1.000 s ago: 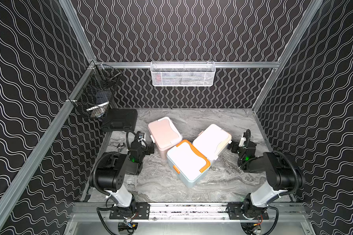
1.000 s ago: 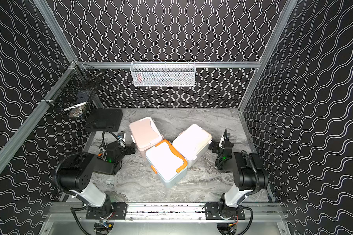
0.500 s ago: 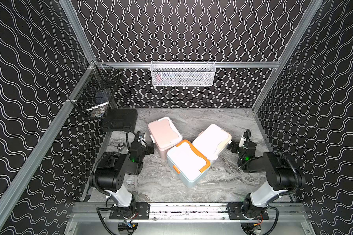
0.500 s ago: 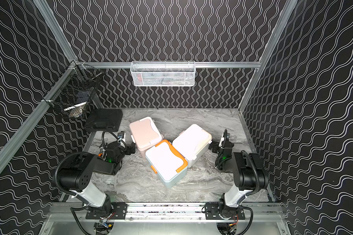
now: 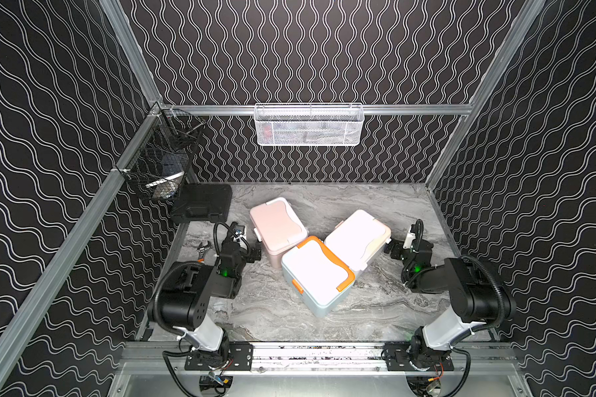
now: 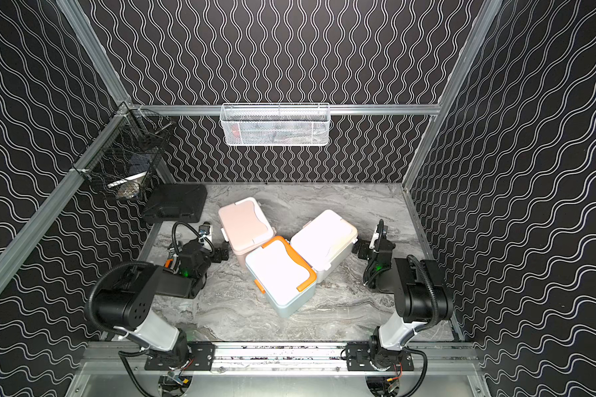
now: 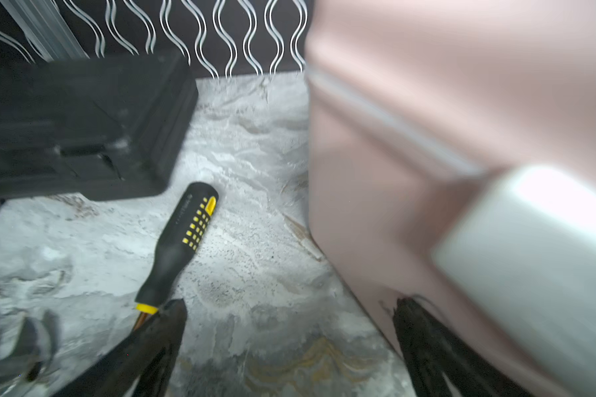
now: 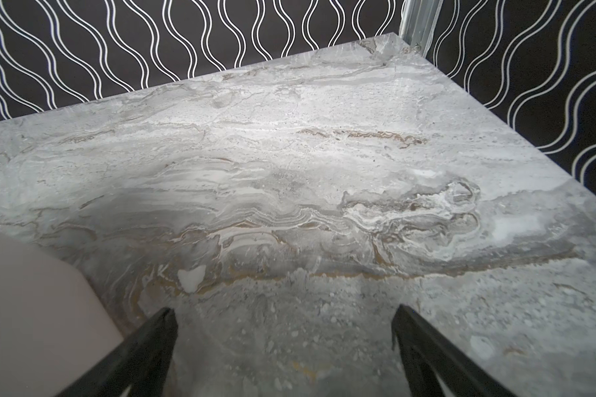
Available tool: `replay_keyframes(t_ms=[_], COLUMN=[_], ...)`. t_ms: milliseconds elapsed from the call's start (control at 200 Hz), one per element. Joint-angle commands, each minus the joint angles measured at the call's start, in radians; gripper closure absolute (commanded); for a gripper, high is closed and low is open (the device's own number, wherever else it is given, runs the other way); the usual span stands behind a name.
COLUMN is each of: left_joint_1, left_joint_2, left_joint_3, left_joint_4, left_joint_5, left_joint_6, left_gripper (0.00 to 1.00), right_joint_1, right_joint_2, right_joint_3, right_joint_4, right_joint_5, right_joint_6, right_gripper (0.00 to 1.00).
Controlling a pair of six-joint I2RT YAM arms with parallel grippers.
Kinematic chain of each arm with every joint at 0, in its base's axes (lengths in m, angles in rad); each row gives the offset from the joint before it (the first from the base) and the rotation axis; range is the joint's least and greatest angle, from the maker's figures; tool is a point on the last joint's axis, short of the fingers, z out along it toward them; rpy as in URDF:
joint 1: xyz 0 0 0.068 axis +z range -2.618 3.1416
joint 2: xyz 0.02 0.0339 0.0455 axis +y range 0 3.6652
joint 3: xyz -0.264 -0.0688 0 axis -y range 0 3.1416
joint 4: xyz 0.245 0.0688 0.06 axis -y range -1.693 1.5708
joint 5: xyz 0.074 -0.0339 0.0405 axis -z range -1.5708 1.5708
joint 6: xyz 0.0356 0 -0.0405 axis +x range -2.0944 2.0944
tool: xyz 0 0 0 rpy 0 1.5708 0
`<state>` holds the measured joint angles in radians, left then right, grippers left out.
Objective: Open first aid kits and take out gauze
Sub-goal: Move the first aid kit to the center of the board.
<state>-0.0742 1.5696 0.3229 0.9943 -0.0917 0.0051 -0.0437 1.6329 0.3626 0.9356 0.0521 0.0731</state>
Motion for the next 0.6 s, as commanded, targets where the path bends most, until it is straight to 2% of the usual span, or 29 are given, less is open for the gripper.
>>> replay_keyframes(t_ms=[0, 105, 225, 305, 460, 596], left_joint_1=[-0.023, -0.042, -0.112, -0.14, -0.145, -0.148], left_joint_2=[-0.062, -0.109, -0.223, -0.28, -0.351, -0.424], left_joint_3=[-0.014, 0.009, 0.036, 0.062, 0.204, 0.278], left_joint_4=[0.027, -0.043, -0.179, -0.256, -0.583, -0.751], left_joint_5=[-0.113, -0.155, -0.249, -0.272, -0.27, -0.213], left_joint_6=[0.023, 0.028, 0.062, 0.052, -0.068, -0.164], left_gripper=[0.01, 0.01, 0.01, 0.01, 0.01, 0.01], right_joint_1=[0.016, 0.035, 0.047, 0.048, 0.048, 0.047], right_joint_2=[-0.074, -0.181, -0.297, -0.318, -0.357, -0.409], right_joint_3=[-0.059, -0.061, 0.056, 0.14, 0.258, 0.314], right_joint_4=[0.13, 0.038, -0.296, -0.436, -0.675, -0.807], right_joint_5=[0.017, 0.037, 0.039, 0.02, -0.043, -0.093], right_joint_6=[-0.012, -0.012, 0.038, 0.064, 0.145, 0.213], right_gripper=[0.0, 0.0, 0.0, 0.0, 0.0, 0.0])
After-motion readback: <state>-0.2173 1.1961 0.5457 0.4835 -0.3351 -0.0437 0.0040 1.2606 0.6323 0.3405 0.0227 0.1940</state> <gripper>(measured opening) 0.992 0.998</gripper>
